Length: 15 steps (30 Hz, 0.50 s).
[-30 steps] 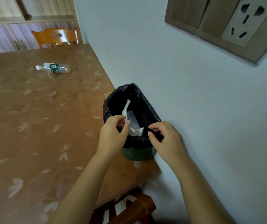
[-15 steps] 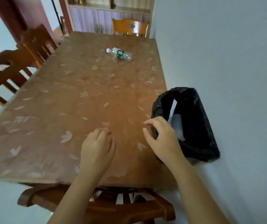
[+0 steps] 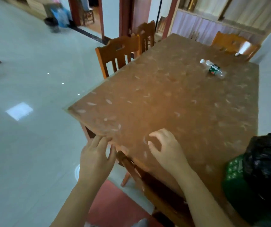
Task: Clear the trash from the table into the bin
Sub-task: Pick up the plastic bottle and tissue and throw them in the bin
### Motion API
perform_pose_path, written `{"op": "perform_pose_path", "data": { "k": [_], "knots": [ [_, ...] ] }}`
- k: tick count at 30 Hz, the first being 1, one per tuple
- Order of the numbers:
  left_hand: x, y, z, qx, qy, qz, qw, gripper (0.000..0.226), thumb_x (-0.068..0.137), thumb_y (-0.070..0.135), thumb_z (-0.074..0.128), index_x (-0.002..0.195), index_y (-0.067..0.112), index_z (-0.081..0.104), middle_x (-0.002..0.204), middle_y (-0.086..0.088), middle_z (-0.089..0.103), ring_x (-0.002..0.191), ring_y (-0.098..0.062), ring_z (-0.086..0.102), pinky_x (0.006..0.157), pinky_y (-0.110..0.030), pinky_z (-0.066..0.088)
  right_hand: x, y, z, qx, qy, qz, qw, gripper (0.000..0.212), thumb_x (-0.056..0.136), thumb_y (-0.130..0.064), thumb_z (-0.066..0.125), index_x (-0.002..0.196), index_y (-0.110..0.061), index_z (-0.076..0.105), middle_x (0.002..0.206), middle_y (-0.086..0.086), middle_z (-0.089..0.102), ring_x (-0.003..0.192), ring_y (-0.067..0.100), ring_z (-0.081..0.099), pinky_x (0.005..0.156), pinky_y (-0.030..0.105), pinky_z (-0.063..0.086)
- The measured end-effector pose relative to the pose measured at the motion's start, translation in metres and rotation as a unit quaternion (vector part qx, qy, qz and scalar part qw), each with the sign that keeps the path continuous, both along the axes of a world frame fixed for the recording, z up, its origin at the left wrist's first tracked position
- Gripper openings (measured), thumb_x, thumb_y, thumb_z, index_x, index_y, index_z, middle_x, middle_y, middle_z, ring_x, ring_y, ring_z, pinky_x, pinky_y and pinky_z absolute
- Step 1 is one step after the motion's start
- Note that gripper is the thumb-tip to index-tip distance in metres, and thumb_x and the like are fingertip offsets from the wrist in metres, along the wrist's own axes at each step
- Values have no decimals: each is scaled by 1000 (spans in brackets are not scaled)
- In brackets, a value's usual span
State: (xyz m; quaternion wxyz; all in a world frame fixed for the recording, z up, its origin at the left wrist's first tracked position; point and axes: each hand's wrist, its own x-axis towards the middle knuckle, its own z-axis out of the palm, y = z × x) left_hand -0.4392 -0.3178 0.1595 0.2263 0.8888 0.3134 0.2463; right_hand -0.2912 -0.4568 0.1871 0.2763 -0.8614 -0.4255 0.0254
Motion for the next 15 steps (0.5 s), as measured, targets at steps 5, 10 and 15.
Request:
{"op": "perform_pose_path", "data": {
  "k": [5, 10, 15],
  "knots": [
    [-75, 67, -13, -5, 3, 82, 997, 34, 80, 29, 42, 86, 6, 66, 87, -7, 67, 74, -31, 61, 63, -39, 48, -55, 92, -14, 5, 1, 88, 996, 19, 77, -21, 57, 93, -12, 60, 92, 4, 59, 90, 24, 54, 76, 41, 48],
    [-152, 136, -25, 4, 29, 147, 989, 34, 80, 28, 43, 88, 4, 66, 89, -9, 68, 75, -34, 61, 65, -40, 48, -120, 185, -27, -7, -2, 149, 989, 17, 77, -20, 59, 90, -10, 61, 88, 6, 59, 83, 26, 55, 71, 34, 42],
    [-207, 191, -35, -5, 60, 209, 976, 35, 80, 29, 42, 88, 5, 66, 89, -9, 68, 75, -33, 62, 67, -39, 47, -174, 263, -40, -31, 8, 224, 974, 22, 78, -22, 55, 93, -8, 62, 90, 9, 62, 87, 27, 58, 72, 40, 48]
  ]
}}
